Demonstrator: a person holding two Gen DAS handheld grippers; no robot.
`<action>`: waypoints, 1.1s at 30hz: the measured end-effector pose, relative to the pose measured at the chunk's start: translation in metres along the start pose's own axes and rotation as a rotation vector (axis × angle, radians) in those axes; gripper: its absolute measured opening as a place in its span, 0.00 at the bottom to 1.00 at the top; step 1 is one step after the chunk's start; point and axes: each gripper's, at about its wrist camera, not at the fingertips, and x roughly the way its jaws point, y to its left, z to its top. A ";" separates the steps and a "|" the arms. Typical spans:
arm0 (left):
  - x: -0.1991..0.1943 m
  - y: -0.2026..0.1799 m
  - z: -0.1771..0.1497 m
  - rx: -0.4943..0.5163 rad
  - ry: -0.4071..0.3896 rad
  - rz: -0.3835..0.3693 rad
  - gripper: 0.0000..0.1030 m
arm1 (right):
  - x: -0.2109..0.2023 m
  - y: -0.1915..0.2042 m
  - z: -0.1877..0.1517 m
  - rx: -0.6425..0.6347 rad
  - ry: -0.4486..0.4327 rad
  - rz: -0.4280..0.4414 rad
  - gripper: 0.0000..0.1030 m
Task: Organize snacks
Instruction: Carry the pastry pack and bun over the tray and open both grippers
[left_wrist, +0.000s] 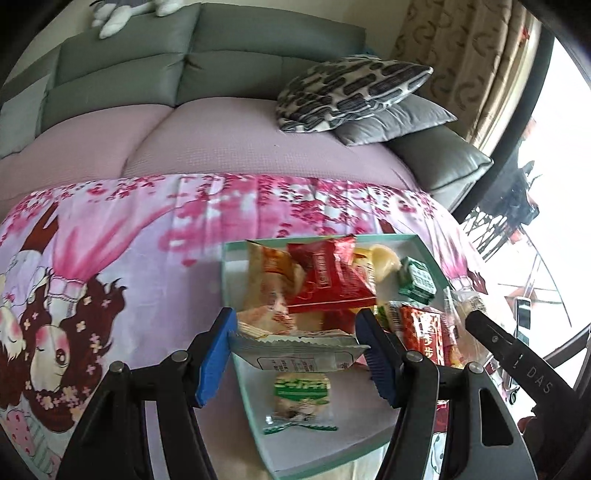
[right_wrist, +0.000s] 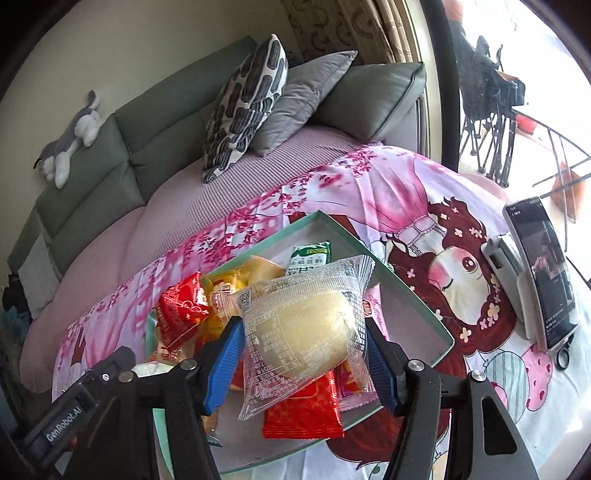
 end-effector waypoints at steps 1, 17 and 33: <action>0.002 -0.004 -0.001 0.007 -0.005 -0.006 0.66 | 0.001 -0.001 0.000 0.002 0.004 0.002 0.64; 0.025 -0.012 -0.003 0.019 0.015 -0.016 0.66 | 0.018 0.005 -0.006 -0.011 0.044 0.022 0.64; 0.047 -0.002 -0.013 0.003 0.133 0.019 0.66 | 0.027 0.009 -0.009 -0.026 0.069 0.017 0.64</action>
